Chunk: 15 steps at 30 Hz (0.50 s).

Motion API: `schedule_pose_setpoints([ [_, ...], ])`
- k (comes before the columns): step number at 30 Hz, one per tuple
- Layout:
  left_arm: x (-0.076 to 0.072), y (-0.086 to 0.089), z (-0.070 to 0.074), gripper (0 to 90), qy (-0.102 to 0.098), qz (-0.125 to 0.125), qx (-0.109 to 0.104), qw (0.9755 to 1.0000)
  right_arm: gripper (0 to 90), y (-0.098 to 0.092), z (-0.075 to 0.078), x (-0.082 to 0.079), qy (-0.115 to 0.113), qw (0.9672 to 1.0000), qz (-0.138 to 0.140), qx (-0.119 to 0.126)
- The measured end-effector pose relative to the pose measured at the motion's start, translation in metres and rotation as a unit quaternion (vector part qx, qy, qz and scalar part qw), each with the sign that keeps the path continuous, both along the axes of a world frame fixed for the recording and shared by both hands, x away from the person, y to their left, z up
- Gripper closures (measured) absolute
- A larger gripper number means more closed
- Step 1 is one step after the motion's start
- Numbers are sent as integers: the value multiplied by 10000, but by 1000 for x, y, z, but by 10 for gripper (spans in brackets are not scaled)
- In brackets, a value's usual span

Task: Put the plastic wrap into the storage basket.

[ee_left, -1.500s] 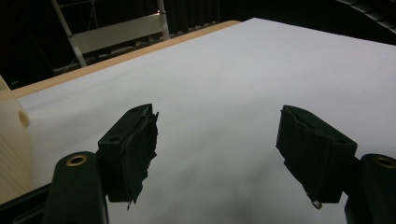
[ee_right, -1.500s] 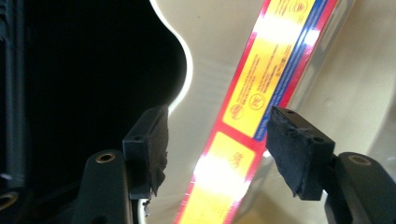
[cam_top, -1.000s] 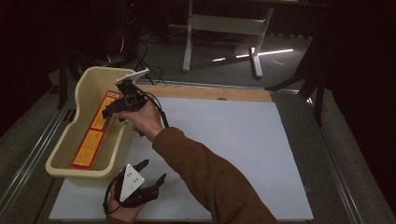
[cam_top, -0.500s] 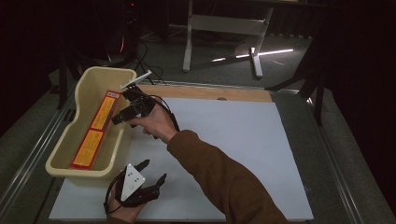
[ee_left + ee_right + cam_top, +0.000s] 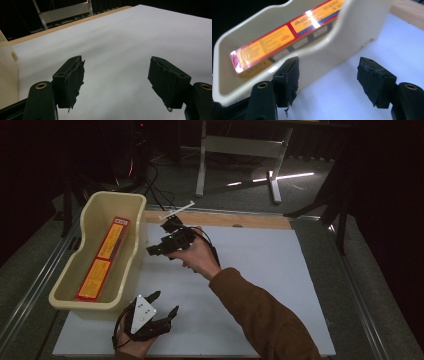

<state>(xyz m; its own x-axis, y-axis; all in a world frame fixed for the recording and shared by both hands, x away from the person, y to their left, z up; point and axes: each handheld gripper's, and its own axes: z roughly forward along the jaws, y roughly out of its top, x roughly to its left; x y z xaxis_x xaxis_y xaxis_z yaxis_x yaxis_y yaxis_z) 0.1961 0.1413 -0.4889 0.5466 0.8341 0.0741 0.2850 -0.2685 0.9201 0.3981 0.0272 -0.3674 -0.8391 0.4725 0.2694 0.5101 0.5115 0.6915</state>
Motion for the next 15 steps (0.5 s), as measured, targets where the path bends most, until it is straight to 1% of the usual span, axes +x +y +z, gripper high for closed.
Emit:
schedule_pose_setpoints([
  [1,0,0,0,282,9,-7,16,10000,331,-15,-2,-2,-170,9999,-19,14],
  [2,0,0,0,282,13,-3,23,10000,331,-23,-3,-4,-252,9996,-50,66],
  [4,1,0,0,282,16,4,27,10000,336,-39,-6,-8,-328,9993,-95,135],
  [5,1,0,0,282,16,4,27,10000,336,-39,-6,-8,-328,9993,-95,135],
  [6,1,0,0,282,16,4,27,10000,337,-47,-7,-10,-357,9992,-116,153],
  [7,2,1,0,282,41,35,24,10000,338,-64,-11,-15,-456,9986,-209,184],
  [10,2,2,0,282,66,81,37,9999,336,-88,-16,-23,-633,9973,-307,216],
  [11,2,2,0,282,66,81,37,9999,336,-88,-16,-23,-633,9973,-307,216],
  [12,2,2,0,282,66,81,37,9999,336,-96,-17,-27,-678,9971,-286,191],
  [13,2,4,1,283,56,126,16,9999,332,-111,-21,-34,-835,9960,-277,144],
  [15,3,6,1,282,79,148,4,9999,326,-127,-26,-41,-990,9945,-337,42],
])
